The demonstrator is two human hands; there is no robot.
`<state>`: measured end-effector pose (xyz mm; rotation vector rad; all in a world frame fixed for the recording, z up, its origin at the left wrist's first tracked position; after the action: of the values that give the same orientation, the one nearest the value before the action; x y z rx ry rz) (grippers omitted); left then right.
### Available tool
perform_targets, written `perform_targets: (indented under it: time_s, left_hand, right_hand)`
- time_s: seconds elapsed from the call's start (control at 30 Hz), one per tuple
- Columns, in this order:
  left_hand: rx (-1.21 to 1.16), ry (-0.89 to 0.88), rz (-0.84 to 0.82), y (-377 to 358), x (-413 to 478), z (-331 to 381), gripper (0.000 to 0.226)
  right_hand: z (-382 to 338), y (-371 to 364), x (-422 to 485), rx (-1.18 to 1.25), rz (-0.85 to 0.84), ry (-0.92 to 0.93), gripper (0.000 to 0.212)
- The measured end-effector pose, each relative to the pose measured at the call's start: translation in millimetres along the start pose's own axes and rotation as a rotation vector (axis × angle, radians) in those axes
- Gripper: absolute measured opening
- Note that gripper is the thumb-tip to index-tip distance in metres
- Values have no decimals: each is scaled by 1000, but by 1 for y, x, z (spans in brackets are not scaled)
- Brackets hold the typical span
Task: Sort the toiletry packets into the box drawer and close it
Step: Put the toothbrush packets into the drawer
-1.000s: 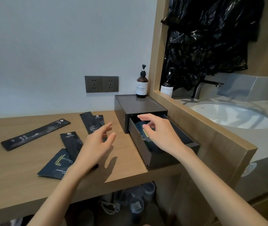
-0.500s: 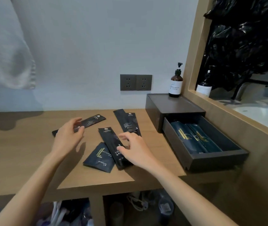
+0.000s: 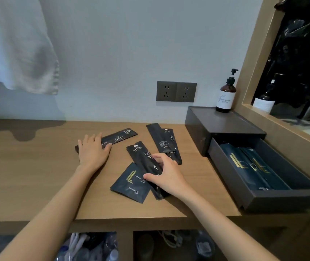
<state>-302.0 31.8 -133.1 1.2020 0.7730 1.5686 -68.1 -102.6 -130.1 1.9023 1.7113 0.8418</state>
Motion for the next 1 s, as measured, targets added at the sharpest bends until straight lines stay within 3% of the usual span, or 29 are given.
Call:
perform_targets:
  time_s: [0.23, 0.73, 0.83, 0.93, 1.0]
  left_hand:
    - [-50, 61, -5, -4, 3, -1, 59]
    - [-240, 222, -85, 4, -2, -12, 81]
    - [-177, 186, -52, 9, -4, -9, 65]
    - [-14, 3, 38, 16, -7, 1, 39]
    - [81, -73, 65, 18, -9, 8, 35]
  right_hand:
    - [1, 4, -5, 150, -6, -29, 73]
    - [14, 16, -10, 439, 227, -53, 59]
    - [16, 16, -9, 481, 246, -57, 59]
    - [16, 16, -10, 509, 249, -61, 59]
    - [15, 17, -10, 516, 251, -59, 59]
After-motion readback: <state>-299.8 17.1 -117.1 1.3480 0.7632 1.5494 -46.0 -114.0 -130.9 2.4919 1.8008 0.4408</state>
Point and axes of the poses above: each hand's wrist, its own x-axis towards the middle knuckle, its own y-axis out of the back of the hand, z = x × y, the point moved 5 cm from there along x, towards the middle knuckle, and after that the axes turned 1 degree about -z, right-handed, at the moved point
